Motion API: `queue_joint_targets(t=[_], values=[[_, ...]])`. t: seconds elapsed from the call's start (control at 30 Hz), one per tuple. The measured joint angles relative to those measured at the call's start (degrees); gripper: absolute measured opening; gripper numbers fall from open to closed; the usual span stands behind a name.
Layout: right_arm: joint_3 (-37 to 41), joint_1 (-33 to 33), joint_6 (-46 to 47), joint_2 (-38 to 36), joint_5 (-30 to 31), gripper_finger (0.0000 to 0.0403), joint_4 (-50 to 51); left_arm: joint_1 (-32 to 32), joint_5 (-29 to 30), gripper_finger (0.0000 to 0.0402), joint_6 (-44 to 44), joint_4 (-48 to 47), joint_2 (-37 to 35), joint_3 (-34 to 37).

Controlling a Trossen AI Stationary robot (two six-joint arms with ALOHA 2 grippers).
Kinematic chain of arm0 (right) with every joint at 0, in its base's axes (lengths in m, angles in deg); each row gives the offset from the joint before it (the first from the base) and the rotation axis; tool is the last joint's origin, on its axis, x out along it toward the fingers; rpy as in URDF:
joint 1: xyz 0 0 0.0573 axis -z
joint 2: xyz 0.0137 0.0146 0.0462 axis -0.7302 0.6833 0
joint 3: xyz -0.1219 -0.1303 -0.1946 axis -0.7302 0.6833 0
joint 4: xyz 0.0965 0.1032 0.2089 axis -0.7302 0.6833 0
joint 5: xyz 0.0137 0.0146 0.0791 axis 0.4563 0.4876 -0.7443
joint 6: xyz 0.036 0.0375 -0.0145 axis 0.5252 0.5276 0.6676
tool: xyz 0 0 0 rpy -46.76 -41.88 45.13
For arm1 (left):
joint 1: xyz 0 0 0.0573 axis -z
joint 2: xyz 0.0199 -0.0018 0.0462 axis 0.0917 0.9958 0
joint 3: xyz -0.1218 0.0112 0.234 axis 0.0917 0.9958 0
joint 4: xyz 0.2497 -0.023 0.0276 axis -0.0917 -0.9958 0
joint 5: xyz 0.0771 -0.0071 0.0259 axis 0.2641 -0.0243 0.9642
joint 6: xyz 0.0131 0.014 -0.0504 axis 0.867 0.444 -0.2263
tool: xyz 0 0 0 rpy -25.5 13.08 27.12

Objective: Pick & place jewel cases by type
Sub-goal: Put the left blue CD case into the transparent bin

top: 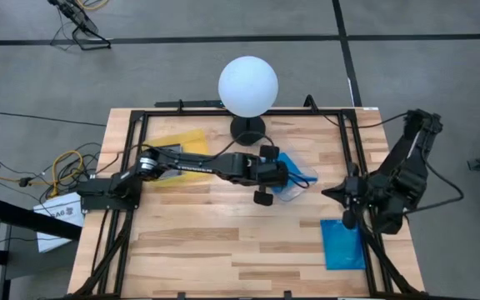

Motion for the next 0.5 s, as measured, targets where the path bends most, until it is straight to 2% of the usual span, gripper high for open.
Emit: queue_joint_targets(t=[0.13,0.3,0.5], values=[[0.0,-1.2,0.0,0.0,1.1,0.0000,0.8,0.4,0.4,0.0003,-0.4,9.2,-6.2,9.2],[0.0,-1.0,0.0,0.0,1.3,0.0000,1.6,0.5,-0.6,0.0002,-0.4,32.9,-17.9,28.5],[0.0,-0.8,0.0,0.0,4.1,0.0000,1.8,-0.9,-11.7,0.0002,1.7,67.9,-28.6,54.7]])
